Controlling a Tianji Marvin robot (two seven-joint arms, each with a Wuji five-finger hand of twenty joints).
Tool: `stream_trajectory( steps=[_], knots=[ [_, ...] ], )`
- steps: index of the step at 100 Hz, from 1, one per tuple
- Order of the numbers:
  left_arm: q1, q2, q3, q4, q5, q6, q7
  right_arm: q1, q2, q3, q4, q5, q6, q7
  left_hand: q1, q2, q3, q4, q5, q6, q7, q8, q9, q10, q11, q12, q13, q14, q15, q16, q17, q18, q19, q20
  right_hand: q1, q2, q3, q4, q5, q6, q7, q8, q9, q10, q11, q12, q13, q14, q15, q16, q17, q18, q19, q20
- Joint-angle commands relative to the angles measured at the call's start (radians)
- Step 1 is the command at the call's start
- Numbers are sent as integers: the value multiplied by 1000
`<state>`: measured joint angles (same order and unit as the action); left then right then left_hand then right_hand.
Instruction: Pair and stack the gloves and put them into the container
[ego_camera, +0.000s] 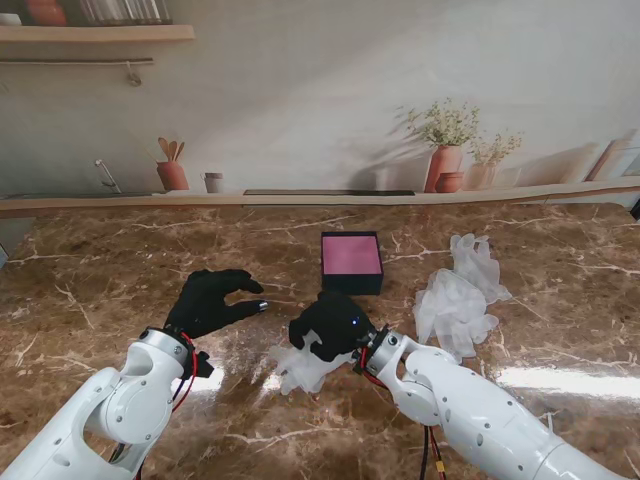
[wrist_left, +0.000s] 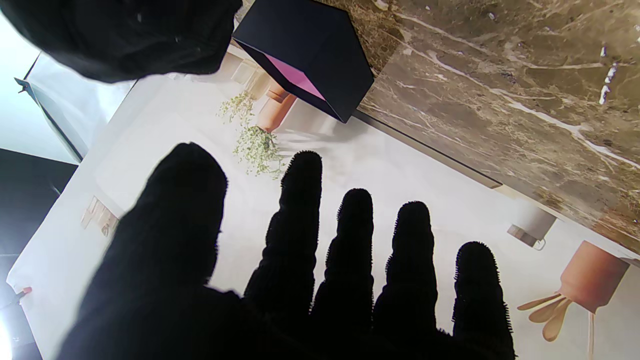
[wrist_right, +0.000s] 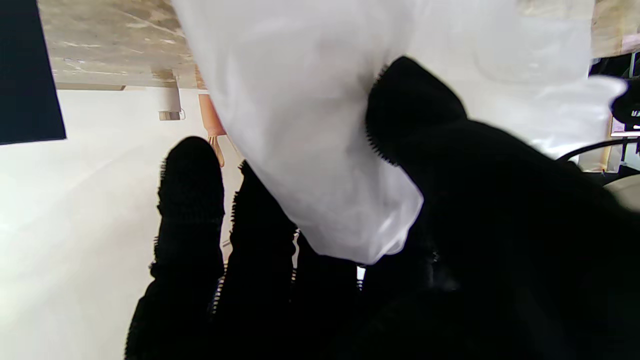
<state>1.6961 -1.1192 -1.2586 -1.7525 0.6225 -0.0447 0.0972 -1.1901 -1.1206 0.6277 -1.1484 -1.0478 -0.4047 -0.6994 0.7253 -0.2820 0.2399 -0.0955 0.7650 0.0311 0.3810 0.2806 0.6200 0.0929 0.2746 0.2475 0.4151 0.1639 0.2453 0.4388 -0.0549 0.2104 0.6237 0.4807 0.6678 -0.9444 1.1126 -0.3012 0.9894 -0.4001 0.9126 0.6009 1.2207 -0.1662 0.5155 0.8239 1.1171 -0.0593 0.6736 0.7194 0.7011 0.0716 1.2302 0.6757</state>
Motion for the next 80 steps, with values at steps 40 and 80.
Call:
stream_trajectory(
  steps=[40,80],
  knots=[
    [-6,1,19,1,-6,7,-12,-68,64,26,24,-64,-53,60,19,42,-38,29,12,-32,-3,9,17,-15,-22,-5,30,-28,-34,-7,-16,8,-39,8,-136,-55,59,-44,-32,-23,1,-25,-312,-16,-88,-165,-382,-80,-209,-149,-274,-52,-231,-1],
    [-13,3,20,3,-5,5,-20,-214,27,258,-121,162,-180,375,19,42,-45,30,12,-34,-3,10,15,-13,-22,-5,29,-27,-34,-7,-18,11,-39,12,-515,211,-121,135,-79,116,-351,104,-598,69,-311,-482,-652,32,-484,-375,-474,71,-487,22]
  ],
)
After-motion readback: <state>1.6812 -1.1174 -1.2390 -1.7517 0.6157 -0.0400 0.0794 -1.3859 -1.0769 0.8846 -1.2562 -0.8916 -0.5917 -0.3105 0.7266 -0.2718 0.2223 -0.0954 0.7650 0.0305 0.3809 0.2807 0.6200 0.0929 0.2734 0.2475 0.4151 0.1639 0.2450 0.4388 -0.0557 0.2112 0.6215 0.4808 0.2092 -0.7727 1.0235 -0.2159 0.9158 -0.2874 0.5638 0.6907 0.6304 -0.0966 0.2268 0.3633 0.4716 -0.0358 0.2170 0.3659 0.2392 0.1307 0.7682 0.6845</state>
